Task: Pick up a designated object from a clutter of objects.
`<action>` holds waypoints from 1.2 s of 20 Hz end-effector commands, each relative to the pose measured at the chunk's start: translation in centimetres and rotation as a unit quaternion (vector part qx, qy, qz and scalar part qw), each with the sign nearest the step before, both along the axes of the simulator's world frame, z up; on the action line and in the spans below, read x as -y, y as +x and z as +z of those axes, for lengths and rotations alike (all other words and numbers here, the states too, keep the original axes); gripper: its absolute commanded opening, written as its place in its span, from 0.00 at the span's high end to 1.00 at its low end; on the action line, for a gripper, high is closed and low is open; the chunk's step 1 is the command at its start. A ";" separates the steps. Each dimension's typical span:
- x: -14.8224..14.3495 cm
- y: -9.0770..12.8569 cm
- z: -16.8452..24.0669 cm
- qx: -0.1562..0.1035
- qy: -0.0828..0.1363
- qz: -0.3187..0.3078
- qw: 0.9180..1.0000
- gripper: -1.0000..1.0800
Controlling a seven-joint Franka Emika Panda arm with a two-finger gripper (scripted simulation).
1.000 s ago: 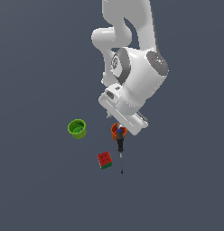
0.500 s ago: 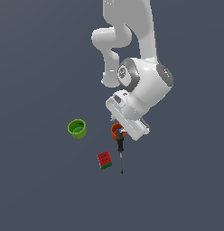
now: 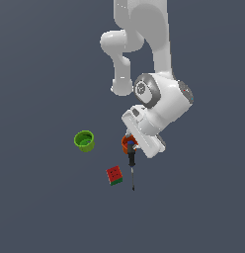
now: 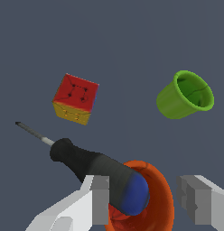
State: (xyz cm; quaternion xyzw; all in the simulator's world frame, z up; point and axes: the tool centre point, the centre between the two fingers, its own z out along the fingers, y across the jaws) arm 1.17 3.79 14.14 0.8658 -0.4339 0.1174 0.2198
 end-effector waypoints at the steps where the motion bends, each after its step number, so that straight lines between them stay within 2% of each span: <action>1: -0.4 0.0 -0.7 0.012 -0.007 -0.011 1.000 0.38; 13: -2.2 -0.3 -3.9 0.068 -0.028 -0.056 0.996 0.38; 24: -3.0 -0.5 -5.1 0.090 -0.034 -0.071 0.993 0.38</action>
